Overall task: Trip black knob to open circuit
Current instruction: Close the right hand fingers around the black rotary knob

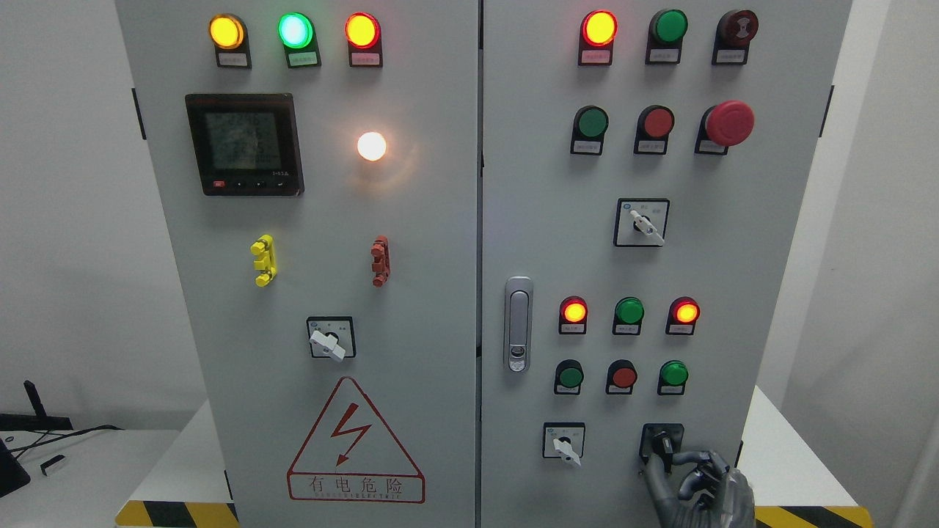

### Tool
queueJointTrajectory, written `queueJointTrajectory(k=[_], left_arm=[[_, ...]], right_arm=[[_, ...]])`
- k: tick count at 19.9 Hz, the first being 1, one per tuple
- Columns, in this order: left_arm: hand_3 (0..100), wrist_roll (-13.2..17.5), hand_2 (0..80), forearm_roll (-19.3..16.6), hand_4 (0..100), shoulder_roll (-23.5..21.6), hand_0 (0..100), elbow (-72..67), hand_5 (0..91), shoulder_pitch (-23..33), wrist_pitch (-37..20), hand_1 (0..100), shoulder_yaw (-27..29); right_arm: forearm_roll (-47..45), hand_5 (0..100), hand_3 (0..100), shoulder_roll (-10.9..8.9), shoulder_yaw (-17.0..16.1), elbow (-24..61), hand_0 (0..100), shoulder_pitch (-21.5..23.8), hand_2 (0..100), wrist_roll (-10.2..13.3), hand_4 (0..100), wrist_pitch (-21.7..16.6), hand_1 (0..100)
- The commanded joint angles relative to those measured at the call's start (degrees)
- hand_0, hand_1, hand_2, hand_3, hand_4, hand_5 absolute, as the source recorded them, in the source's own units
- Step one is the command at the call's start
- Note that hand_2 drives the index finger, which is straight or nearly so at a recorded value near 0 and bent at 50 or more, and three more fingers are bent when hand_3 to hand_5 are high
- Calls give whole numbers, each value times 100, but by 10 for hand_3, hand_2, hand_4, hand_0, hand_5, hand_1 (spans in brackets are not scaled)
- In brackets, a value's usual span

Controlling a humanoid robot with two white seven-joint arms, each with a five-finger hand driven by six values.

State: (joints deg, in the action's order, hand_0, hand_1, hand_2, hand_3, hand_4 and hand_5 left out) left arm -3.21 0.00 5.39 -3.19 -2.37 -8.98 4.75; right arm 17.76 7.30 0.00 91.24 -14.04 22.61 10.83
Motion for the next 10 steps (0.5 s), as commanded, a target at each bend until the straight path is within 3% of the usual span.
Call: queueJointTrajectory(k=[1, 10], left_arm=[[0, 5, 0, -176, 0, -3, 120, 3, 0, 0, 2, 389, 0], [0, 5, 0, -176, 0, -3, 120, 3, 0, 0, 2, 389, 0]], right_arm=[[-27, 993, 960, 0, -61, -1, 326, -2, 580, -2, 906, 7, 791], [-62, 994, 962, 0, 0, -10, 324, -2, 585, -28, 911, 7, 793]])
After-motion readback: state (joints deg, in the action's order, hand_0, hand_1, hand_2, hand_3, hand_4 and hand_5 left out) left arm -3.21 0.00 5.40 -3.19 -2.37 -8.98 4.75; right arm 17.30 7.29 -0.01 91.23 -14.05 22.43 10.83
